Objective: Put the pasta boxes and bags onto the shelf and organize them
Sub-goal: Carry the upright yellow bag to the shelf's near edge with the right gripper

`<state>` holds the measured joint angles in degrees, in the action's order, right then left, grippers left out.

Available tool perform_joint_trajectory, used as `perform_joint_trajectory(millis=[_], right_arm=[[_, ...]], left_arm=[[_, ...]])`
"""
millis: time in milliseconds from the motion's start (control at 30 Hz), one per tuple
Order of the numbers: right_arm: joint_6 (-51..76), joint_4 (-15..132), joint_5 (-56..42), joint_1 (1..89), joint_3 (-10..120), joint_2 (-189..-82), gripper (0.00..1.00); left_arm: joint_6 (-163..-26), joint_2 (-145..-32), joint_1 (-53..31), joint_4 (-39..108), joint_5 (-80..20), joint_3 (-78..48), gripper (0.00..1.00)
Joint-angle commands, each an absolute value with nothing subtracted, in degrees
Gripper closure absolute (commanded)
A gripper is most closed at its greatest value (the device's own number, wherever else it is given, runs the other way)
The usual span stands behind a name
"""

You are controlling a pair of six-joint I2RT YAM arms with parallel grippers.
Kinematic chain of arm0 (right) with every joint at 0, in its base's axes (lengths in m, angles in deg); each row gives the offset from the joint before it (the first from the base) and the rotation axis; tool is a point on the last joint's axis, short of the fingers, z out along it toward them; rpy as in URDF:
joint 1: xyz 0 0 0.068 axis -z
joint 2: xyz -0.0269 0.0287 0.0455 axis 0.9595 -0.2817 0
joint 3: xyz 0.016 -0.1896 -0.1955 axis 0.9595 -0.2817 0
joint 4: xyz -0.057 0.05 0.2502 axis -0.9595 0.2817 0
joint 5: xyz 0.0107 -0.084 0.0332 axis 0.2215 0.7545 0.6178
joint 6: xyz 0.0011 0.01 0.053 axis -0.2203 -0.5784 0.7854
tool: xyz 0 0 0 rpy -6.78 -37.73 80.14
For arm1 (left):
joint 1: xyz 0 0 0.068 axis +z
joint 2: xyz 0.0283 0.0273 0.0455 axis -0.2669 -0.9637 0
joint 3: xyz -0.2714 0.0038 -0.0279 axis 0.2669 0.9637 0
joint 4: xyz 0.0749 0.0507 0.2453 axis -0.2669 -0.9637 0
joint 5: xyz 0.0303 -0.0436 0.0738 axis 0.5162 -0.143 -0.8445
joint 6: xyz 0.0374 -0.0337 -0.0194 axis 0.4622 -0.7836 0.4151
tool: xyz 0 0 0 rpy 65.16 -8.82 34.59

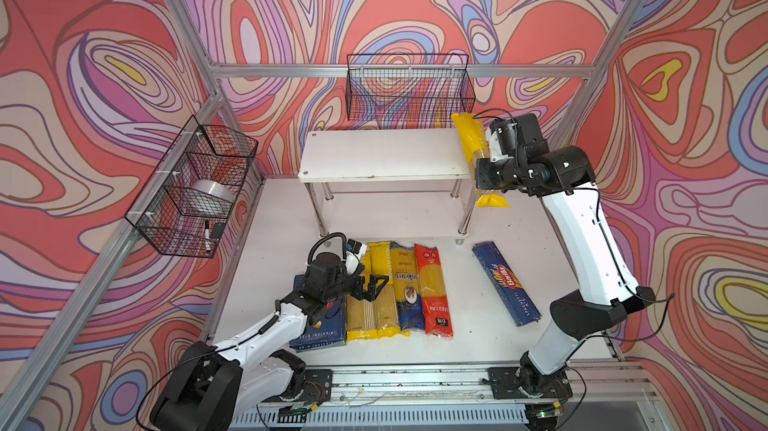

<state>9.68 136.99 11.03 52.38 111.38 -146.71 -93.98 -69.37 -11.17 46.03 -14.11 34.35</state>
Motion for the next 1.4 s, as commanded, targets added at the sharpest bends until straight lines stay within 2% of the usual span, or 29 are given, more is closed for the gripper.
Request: perform_joint_trajectory(millis=[0,500,667,933,1367], right_arm=[[8.7,129.4,9.4,53.9,114.7,-147.0,1.0],[8.5,129.3,7.0,56.1,119.7,-152.5,0.98],[8.5,129.1,7.1,56.3,119.7,-153.6,0.94],[8.7,127.4,6.3,56.4,115.1,-152.1,0.71],[8.7,128.6,6.4,56.4,112.8,-150.3,0.6]], left_arm=[[-93.1,-70.2,-11.5,45.6,-14.0,34.1,0.0],[-93.1,-71.5,-11.4,46.1,-13.9,33.8,0.0],[-93.1,-71.8,-11.5,46.1,-13.9,33.8,0.0],[-93.2,-71.5,-11.5,46.0,-13.7,33.7,0.0],[-93.2,-71.4,-11.4,45.8,-13.7,33.7,0.0]])
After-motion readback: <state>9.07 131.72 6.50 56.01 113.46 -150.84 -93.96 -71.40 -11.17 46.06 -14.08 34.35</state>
